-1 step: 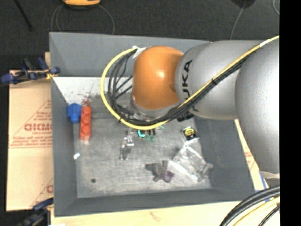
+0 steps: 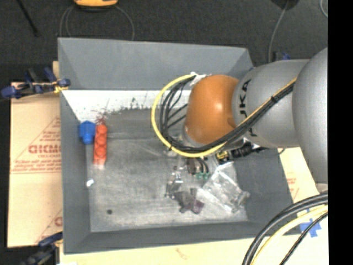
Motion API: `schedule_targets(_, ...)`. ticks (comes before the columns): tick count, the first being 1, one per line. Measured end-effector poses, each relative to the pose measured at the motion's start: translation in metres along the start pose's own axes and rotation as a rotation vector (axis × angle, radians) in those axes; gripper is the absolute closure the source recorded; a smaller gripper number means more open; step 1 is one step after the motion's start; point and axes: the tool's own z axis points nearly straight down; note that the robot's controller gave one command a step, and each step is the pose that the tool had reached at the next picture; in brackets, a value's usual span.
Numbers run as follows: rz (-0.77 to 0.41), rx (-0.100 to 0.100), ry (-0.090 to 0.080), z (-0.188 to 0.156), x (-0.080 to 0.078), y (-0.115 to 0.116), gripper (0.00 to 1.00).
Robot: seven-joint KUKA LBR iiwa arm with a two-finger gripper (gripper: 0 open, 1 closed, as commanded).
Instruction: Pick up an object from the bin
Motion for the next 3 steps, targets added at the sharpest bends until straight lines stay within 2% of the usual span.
schedule_targets(1, 0.055, -0.002, -0.002, -0.015, 0.034, -0.050, 0.00)
schedule_targets(2, -0.086, -0.001, -0.001, 0.044, 0.039, -0.108, 0.00)
schedule_targets(3, -0.085, -0.004, -0.005, 0.042, 0.038, -0.105, 1.00)
